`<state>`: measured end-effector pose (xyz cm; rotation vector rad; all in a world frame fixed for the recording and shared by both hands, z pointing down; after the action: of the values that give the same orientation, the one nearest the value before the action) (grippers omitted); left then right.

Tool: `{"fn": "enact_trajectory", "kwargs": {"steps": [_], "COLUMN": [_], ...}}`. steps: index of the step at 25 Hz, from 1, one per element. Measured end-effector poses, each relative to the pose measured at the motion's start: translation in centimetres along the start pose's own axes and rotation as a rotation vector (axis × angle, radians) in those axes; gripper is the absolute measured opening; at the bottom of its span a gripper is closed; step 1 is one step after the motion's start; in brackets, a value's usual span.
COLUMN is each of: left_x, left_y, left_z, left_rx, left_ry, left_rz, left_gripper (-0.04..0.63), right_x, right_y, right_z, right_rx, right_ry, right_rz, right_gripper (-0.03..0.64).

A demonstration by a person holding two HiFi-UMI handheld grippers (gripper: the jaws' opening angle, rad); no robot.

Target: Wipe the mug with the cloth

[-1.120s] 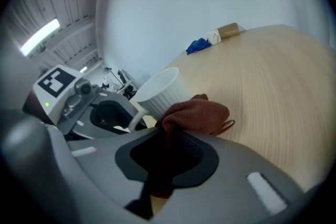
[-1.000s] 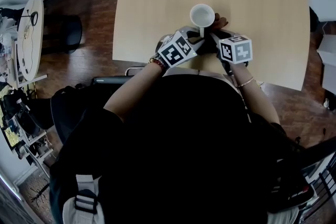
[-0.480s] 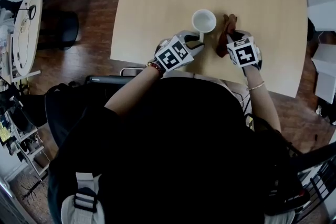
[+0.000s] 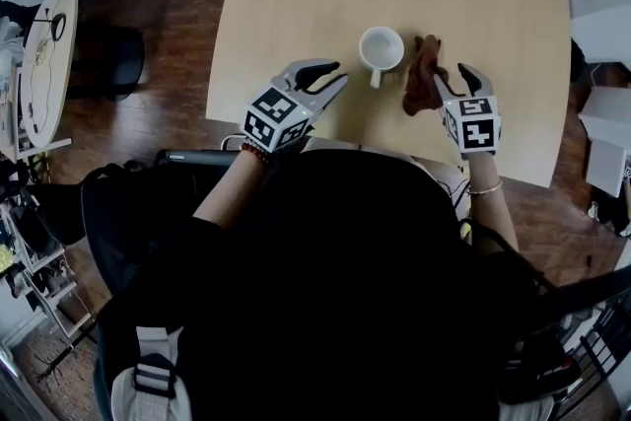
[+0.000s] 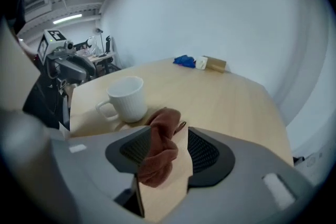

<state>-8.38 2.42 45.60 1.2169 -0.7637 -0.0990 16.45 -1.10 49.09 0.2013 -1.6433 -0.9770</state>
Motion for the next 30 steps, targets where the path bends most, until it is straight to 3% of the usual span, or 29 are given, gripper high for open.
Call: {"fn": "enact_trajectory", "kwargs": {"steps": [3,6,9,12,16,26,30], "left_x": [-4.8,-8.2,-7.9,-7.5,-7.8,-7.9,-7.6], "left_y": [-2.7,-5.7,-9.7,-13.3,-14.9,-13.8,-14.3], "left_z": [3.3,5.7,4.8,2.8,1.7,2.3,1.5], "left_rx": [-0.077,-0.082,-0.091,-0.037,0.059,0.034,0.053], "left_ry": [-0.122,-0.198,-0.197,-0.164,-0.14,-0.119,-0.067], "left_rz": [-0.152,-0.267,-0.356,-0.417,-0.428,-0.39,-0.363], "left_gripper": [0.084,0.084,0.091,0.091,0.092,0.093,0.092], "right_x": [-3.0,-5.7,-9.4,-11.7,-12.5,-12.8,-12.6], "right_y": [-2.1,-5.9,-8.2,-8.9,-9.7,-9.8,-10.0], "right_z": [0.0,0.3,-1.9,-3.4,-3.4,-2.4,-2.1], "right_rx": [0.063,0.11,0.162,0.209,0.209,0.191,0.197], "right_ry": [0.028,0.035,0.064,0.11,0.147,0.154,0.148], "right_rz": [-0.11,-0.275,-0.448,-0.541,-0.586,-0.565,-0.551], "right_gripper": [0.212,0.212,0.204,0.155,0.155,0.155,0.155]}}
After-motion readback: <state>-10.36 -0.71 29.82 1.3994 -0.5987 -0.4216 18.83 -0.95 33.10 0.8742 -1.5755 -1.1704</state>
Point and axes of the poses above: the fingertips, and each gripper's own axes: x forward along the fingers, z to its left, y out of its underside, the point moved 4 cm from there along -x, backward along the fingers, and after that the axes turned 5 degrees about x, right-handed, at the moved point
